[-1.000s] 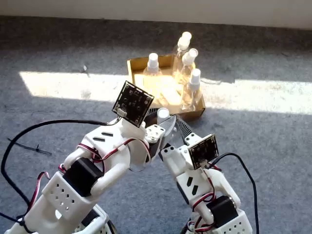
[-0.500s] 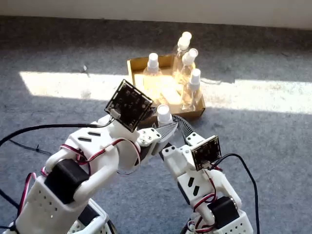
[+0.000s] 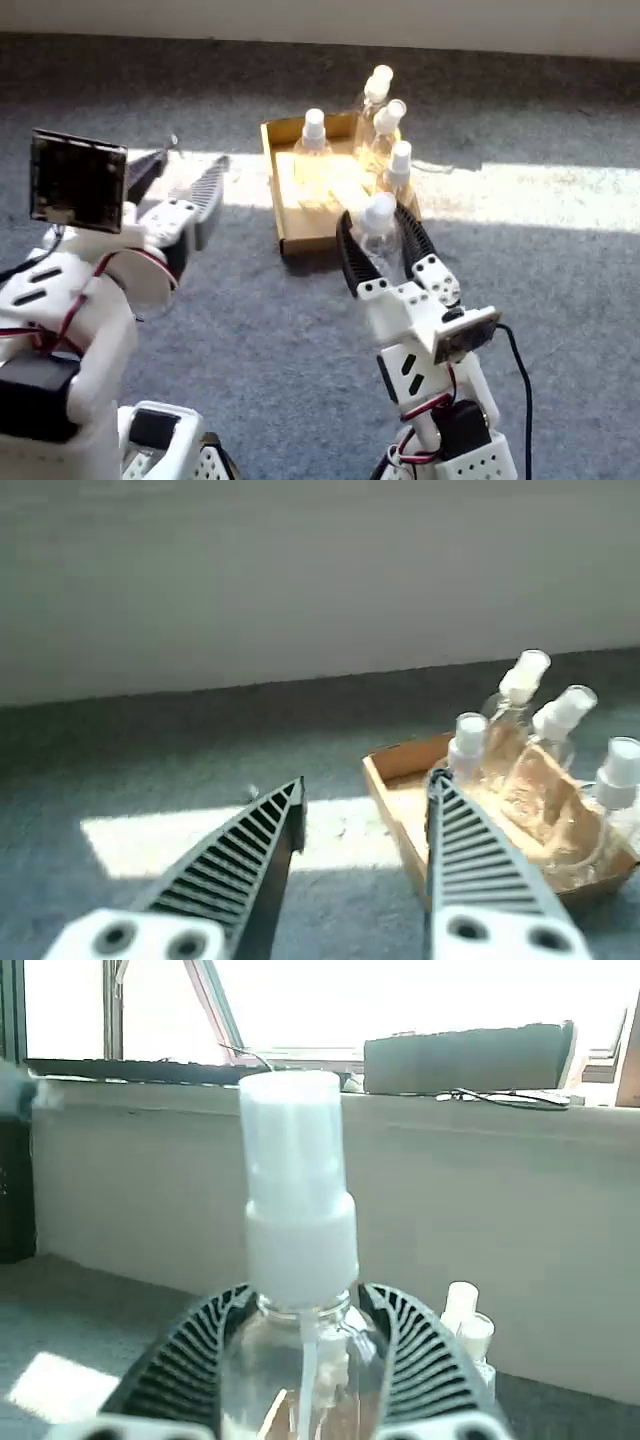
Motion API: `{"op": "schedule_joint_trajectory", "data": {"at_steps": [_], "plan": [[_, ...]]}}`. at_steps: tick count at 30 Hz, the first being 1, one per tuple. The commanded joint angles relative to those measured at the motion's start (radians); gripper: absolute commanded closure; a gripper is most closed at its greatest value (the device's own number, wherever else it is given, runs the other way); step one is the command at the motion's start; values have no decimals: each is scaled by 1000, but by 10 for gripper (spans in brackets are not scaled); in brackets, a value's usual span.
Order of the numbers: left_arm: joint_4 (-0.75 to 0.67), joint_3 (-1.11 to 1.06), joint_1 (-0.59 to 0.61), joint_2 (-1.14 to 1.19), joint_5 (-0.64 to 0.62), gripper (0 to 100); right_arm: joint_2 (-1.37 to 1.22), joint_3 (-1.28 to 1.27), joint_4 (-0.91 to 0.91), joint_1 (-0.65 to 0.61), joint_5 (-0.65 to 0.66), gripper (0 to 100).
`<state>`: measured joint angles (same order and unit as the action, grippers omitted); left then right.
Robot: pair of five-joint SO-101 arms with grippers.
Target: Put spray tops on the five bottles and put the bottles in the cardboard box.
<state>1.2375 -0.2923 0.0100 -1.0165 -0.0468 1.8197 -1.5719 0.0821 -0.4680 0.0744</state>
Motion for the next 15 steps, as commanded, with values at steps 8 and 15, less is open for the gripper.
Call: {"op": "schedule_joint_trajectory", "data": {"at_steps": [8, 15], "plan": [[-226, -579, 329, -2, -18, 807, -503, 231, -311, 16, 3, 995], [-479, -854, 328, -2, -20, 810, -1113, 542, -530, -27, 3, 995]]}}
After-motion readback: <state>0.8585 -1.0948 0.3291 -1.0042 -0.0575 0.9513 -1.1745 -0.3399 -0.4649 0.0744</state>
